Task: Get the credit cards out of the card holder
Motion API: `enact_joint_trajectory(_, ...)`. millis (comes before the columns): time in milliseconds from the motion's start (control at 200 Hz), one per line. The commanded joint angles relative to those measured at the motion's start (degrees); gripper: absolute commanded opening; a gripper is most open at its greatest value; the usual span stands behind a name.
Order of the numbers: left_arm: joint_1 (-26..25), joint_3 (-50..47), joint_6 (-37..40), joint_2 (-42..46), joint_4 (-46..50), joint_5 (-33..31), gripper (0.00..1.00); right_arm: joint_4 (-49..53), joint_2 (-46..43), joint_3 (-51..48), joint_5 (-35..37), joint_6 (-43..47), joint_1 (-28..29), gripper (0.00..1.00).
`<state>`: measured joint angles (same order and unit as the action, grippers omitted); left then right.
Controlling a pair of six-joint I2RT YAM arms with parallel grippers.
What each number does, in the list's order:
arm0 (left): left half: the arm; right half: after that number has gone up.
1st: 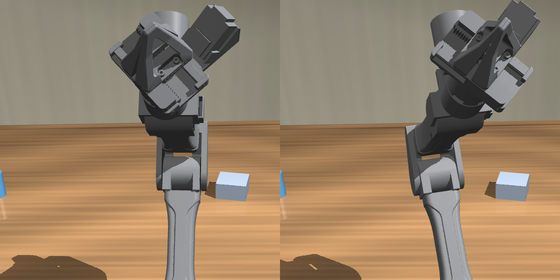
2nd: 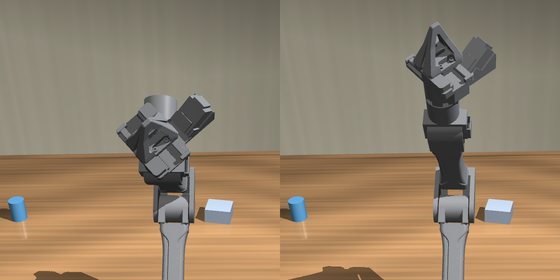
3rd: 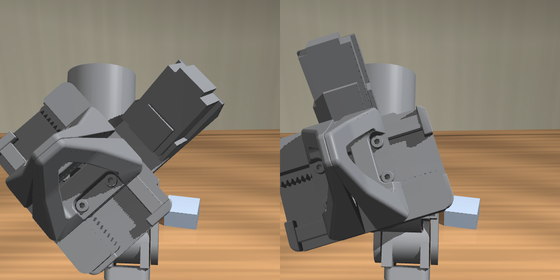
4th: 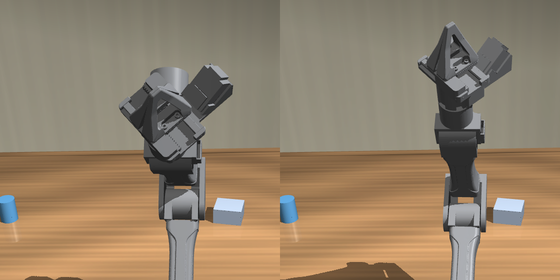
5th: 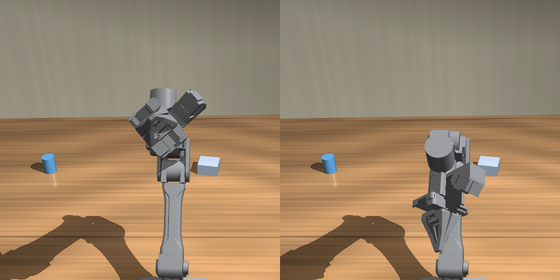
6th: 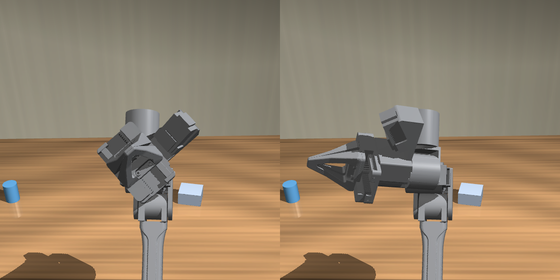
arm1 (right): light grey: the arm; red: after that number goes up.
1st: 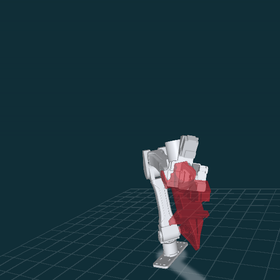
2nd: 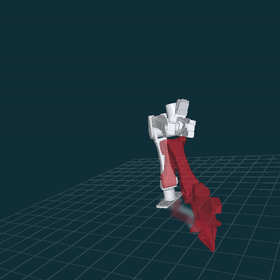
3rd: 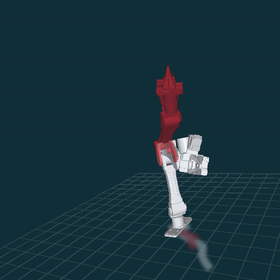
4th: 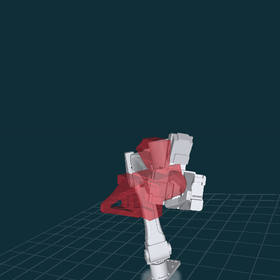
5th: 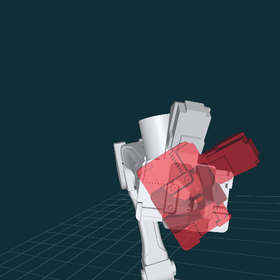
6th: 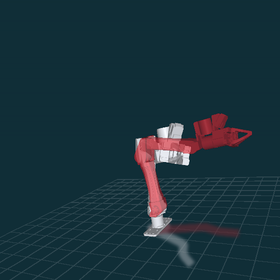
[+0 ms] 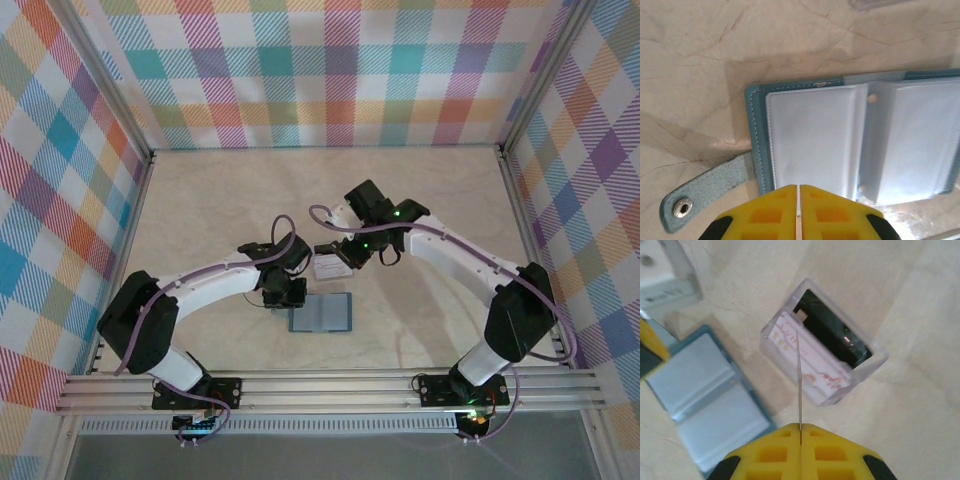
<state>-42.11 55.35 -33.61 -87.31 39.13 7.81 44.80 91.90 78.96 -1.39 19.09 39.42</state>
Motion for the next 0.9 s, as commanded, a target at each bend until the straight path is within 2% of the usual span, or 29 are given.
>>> enact_joint_trajectory(0,1.9,-1.1,-0.7,3.6,2.5,-0.4,0.11,5.0,2.6,4.9,-2.2,19.5,-0.8,0.0)
enact_joint_trajectory(140,4.9,-3.4,-0.7,6.5,2.9,0.8,0.13,9.5,7.9,12.0,-1.6,29.4,-1.0,0.0)
enact_joint_trajectory(330,9.0,-6.9,-0.3,9.9,3.0,2.5,0.14,16.4,16.3,22.5,-2.4,37.3,-1.1,0.0)
enact_joint_trajectory(595,12.6,-10.0,0.6,13.2,3.8,3.5,0.14,22.6,26.2,33.3,-2.4,41.6,-1.2,0.0)
enact_joint_trajectory(895,14.9,-11.4,1.4,14.8,4.3,4.1,0.15,27.4,32.8,39.2,-2.4,42.7,-1.0,0.0)
